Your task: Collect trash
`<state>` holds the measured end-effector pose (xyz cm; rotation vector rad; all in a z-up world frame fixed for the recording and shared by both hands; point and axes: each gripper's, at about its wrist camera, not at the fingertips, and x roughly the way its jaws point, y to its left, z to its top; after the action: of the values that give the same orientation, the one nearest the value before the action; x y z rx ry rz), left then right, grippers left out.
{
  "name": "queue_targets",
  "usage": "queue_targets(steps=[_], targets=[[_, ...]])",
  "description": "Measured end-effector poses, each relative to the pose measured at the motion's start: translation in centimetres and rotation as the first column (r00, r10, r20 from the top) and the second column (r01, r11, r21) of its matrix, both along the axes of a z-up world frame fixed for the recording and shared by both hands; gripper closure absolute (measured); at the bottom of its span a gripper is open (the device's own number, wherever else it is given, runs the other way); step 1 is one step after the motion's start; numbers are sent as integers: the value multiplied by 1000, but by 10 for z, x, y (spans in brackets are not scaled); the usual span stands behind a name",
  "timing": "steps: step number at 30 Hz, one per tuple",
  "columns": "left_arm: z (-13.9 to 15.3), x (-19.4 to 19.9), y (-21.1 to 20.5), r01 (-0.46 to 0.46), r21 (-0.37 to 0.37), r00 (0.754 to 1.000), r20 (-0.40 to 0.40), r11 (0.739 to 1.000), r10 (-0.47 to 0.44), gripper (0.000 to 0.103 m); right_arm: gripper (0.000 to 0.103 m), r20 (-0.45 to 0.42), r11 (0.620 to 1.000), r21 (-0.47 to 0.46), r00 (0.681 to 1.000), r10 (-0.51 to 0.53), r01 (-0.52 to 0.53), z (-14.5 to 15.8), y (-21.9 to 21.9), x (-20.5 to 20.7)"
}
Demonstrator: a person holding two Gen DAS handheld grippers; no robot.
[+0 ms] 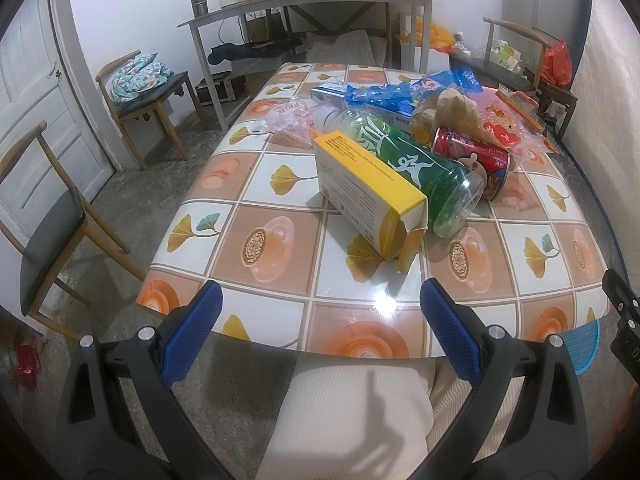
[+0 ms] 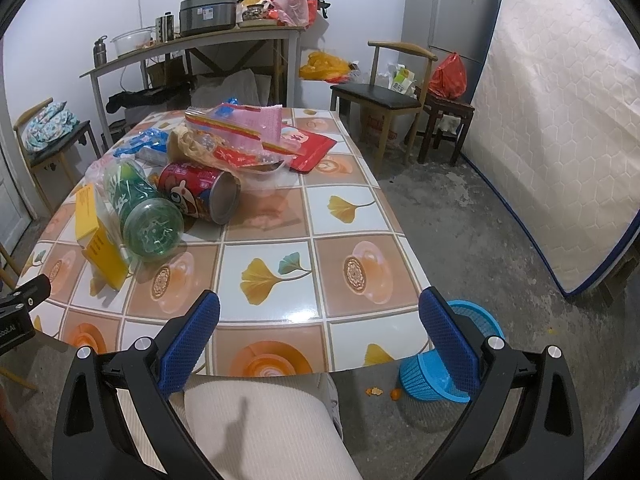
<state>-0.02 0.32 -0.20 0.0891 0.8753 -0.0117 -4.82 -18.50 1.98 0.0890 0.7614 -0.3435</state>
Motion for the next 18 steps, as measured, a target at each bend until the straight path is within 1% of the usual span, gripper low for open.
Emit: queue_targets(steps=[18], targets=[[-1,0,1,0,5,1000,-3,1000,0,7,6,2,1000,-1,1000,1,-1,1,2,-1]])
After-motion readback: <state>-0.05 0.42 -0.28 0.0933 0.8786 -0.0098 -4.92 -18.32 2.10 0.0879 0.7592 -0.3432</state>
